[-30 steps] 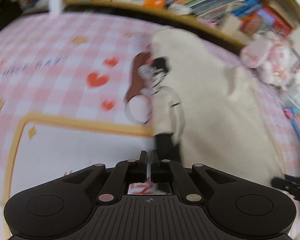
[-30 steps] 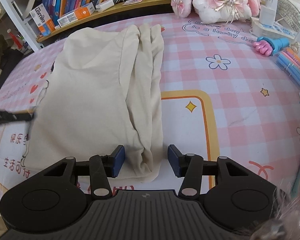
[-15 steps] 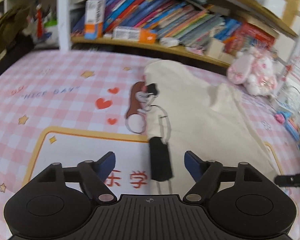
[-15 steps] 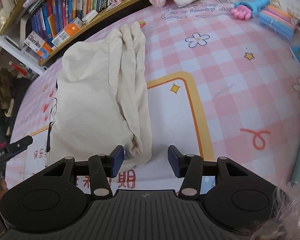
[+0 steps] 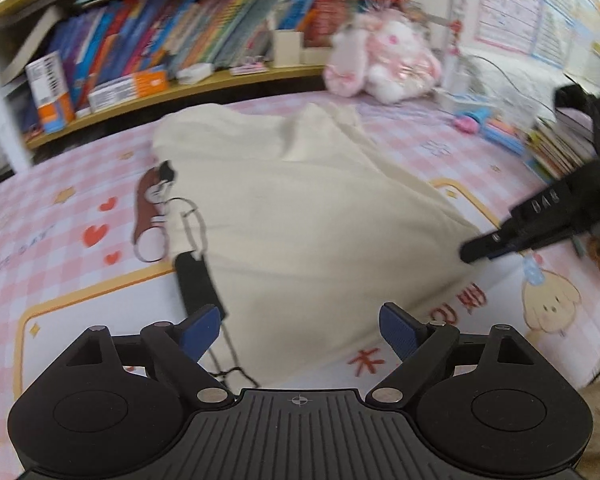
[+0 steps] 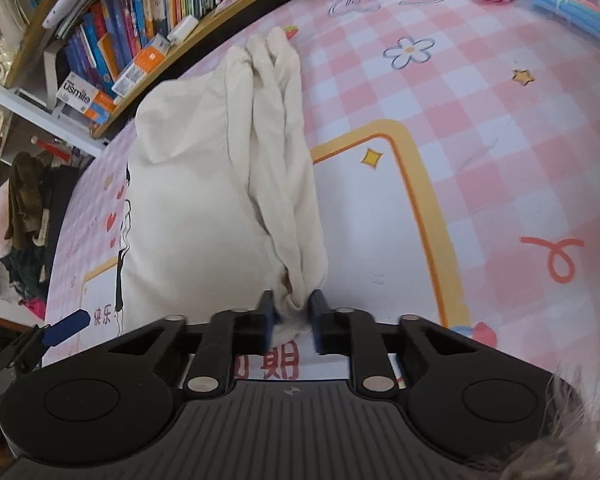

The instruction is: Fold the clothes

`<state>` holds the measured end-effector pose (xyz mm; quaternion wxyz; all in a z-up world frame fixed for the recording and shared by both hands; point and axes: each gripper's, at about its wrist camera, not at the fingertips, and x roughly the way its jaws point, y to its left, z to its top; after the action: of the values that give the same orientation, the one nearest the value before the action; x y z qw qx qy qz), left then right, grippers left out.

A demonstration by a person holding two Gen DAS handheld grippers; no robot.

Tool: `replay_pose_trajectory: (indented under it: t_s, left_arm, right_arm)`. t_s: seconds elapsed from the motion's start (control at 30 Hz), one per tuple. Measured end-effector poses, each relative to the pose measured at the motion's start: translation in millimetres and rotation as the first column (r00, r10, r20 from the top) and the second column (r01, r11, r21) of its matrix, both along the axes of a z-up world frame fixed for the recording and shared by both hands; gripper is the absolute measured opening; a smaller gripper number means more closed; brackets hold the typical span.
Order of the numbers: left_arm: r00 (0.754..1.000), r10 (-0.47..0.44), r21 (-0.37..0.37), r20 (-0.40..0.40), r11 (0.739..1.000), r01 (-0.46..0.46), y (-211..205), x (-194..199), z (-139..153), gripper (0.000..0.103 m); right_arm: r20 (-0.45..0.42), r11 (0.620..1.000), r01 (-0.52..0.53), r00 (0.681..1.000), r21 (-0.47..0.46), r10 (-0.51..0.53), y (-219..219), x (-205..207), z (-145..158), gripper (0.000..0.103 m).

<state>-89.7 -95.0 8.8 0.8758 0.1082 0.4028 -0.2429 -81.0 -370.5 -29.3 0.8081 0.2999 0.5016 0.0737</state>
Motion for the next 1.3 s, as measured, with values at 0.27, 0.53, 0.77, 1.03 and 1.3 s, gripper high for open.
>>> replay_pose_trajectory:
  t_s: [0.27, 0.53, 0.77, 1.03, 1.3]
  left_arm:
    - [0.994, -0.103, 0.091, 0.026, 0.991, 0.100, -19, -8, -7, 0.090]
    - [0.969, -0.220, 0.188, 0.109, 0.962, 0.198, -48, -19, -16, 0.094]
    - [0.944, -0.255, 0.358, 0.210, 0.918, 0.168, -71, -20, -35, 0.094]
    - [0.936, -0.214, 0.413, 0.278, 0.907, 0.085, -71, -7, -34, 0.094]
    - [0.937, -0.210, 0.393, 0.281, 0.915, 0.087, -68, 6, -22, 0.095]
  right_arm:
    - [0.094, 0.986, 0.023, 0.995, 0.168, -0.039, -13, -5, 23, 0.011]
    - [0.127, 0.977, 0.013, 0.991, 0.214, -0.041, -10, 6, 43, 0.011]
    - [0.139, 0.980, 0.001, 0.990, 0.201, -0.029, -6, 8, 57, 0.011]
    - [0.121, 0.988, -0.007, 0.993, 0.156, -0.012, -8, -1, 51, 0.011]
    - [0.210, 0.941, -0.189, 0.945, -0.282, 0.253, 16, -19, 65, 0.059]
